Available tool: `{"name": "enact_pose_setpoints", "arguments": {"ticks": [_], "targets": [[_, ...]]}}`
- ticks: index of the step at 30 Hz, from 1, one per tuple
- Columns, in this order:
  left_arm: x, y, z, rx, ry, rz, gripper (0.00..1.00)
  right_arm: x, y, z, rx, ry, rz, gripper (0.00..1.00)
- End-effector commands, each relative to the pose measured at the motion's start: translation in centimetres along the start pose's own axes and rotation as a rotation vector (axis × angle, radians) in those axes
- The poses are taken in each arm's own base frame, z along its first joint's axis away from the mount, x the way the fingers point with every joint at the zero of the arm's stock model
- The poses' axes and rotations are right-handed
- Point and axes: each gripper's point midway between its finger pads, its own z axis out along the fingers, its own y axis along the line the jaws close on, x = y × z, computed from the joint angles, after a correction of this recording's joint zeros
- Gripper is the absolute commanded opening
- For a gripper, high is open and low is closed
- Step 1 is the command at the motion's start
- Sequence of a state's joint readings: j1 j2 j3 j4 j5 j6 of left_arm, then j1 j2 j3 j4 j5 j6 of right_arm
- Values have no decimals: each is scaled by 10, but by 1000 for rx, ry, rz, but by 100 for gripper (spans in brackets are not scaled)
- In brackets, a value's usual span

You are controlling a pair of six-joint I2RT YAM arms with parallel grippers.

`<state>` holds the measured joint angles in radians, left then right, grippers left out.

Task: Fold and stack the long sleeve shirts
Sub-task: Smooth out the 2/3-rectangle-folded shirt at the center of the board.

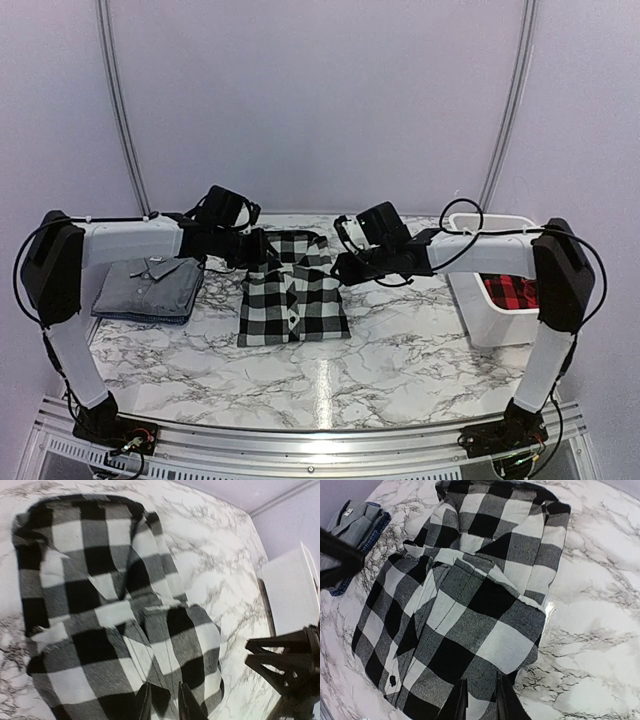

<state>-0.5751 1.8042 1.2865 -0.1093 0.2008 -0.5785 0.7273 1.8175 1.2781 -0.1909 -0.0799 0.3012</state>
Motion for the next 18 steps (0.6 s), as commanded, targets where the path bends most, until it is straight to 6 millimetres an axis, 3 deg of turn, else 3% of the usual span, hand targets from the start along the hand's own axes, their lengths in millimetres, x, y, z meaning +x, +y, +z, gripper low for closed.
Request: {"name": "enact_pose_setpoints", "arguments": {"ticks": [1, 7, 13, 18], "targets": [[58, -22, 12, 35, 138, 47, 19, 20, 2, 23, -21, 62, 12, 14], [109, -46, 32, 78, 245, 105, 17, 26, -5, 58, -19, 108, 17, 11], [146, -28, 58, 36, 335, 112, 15, 30, -36, 80, 92, 134, 36, 27], [163, -12, 66, -6, 370, 111, 14, 32, -38, 73, 119, 154, 25, 39]]}}
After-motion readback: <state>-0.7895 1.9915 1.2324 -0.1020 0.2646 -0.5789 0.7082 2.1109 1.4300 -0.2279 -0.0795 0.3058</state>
